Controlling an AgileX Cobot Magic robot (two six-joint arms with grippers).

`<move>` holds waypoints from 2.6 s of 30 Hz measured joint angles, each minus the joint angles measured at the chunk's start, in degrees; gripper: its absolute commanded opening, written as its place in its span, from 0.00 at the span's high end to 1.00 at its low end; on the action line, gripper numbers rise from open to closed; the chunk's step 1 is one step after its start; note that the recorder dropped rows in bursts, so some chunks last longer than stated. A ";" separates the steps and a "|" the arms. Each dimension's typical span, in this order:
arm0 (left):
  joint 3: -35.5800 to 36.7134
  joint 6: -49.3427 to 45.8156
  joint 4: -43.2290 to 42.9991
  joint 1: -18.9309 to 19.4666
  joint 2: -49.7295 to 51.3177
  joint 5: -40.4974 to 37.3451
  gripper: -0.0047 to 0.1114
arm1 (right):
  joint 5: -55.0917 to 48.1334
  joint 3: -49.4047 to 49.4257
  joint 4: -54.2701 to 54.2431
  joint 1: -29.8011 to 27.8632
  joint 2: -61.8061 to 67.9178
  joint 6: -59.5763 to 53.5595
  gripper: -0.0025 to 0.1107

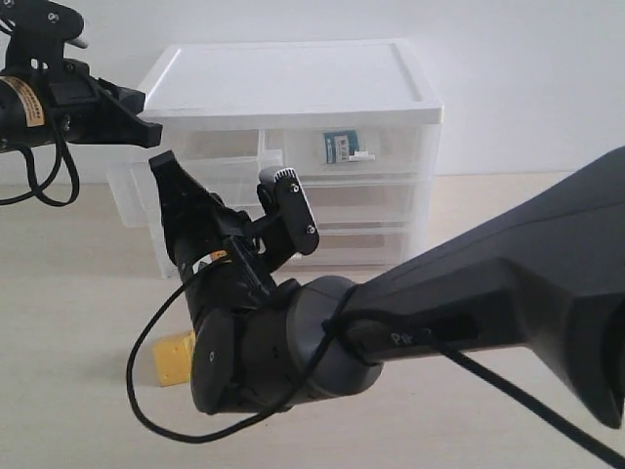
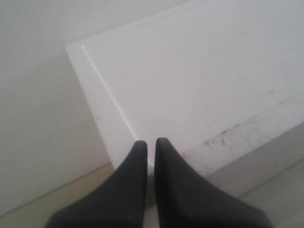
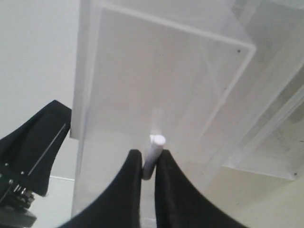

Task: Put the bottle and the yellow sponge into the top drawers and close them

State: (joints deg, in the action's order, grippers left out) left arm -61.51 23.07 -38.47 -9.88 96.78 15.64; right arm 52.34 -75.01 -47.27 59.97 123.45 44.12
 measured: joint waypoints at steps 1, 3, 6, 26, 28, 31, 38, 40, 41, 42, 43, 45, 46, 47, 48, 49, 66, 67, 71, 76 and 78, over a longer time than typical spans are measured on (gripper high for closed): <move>0.00 0.00 0.00 0.00 0.00 0.00 0.92 | 0.66 0.65 -0.42 0.57 -0.28 0.11 0.98; 0.00 0.00 0.00 0.00 0.00 0.00 0.92 | 2.45 2.44 -1.76 2.07 -1.13 0.23 0.98; 0.00 0.00 0.00 0.00 0.00 0.00 0.92 | 3.51 4.03 -2.58 3.32 -1.94 0.23 0.98; 0.00 0.00 0.00 0.00 0.00 0.00 0.92 | 10.51 10.10 -5.84 9.21 -4.06 1.94 0.87; 0.00 0.00 0.00 0.00 0.00 0.00 0.92 | 10.51 10.10 -5.55 9.31 -4.06 2.19 0.74; 0.00 0.00 0.00 0.00 0.00 0.00 0.92 | 10.90 10.19 -3.34 9.57 -4.06 2.46 0.53; 0.00 0.00 0.00 0.00 0.00 0.00 0.92 | 9.22 10.19 3.89 9.74 -4.51 1.93 0.42; 0.00 0.00 0.00 0.00 0.00 0.00 0.92 | 7.99 11.03 7.26 10.14 -4.72 -0.03 0.42; 0.00 0.00 0.00 0.00 0.00 0.00 0.92 | 7.86 12.69 8.42 10.68 -5.28 -2.14 0.42; 0.00 0.00 0.00 0.00 0.00 0.00 0.92 | 7.76 15.18 8.18 11.07 -6.46 -4.28 0.42; 0.00 0.00 0.00 0.00 0.00 0.00 0.92 | 7.90 16.71 7.26 11.21 -7.18 -5.33 0.42; 0.00 0.00 0.00 0.00 0.00 0.00 0.92 | 10.44 21.50 4.58 11.21 -9.42 -8.33 0.42; 0.00 0.00 0.00 0.00 0.00 0.00 0.92 | 12.02 24.29 3.76 11.21 -10.78 -9.95 0.42; 0.00 0.00 0.00 0.00 0.00 0.00 0.92 | 12.63 25.79 3.33 11.21 -11.91 -11.46 0.42; 0.00 0.00 0.00 0.00 0.00 0.00 0.92 | 12.90 27.85 3.04 10.85 -13.95 -15.05 0.43; 0.00 0.00 0.00 0.00 0.00 -0.03 0.92 | 12.77 29.13 2.94 10.64 -15.77 -19.30 0.46; 0.00 0.00 0.10 0.00 0.00 -0.13 0.92 | -48.64 26.35 6.52 7.97 -31.40 -75.50 0.38; 0.00 0.00 0.10 0.00 0.00 -0.13 0.92 | -50.19 25.26 6.52 7.84 -30.81 -75.63 0.37; 0.00 0.00 0.10 0.00 0.00 -0.13 0.92 | -54.29 20.52 6.65 7.51 -27.38 -76.44 0.37; 0.00 -0.36 0.10 0.00 0.00 -0.13 0.92 | -56.79 13.81 6.78 7.47 -21.59 -74.87 0.37; 0.00 -0.36 0.10 0.00 0.00 -0.13 0.92 | -57.01 11.65 6.89 7.38 -19.50 -74.23 0.37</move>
State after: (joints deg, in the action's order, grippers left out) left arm -61.51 22.71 -38.36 -9.88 96.78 15.50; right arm -4.68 -63.36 -40.39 67.35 103.95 -30.11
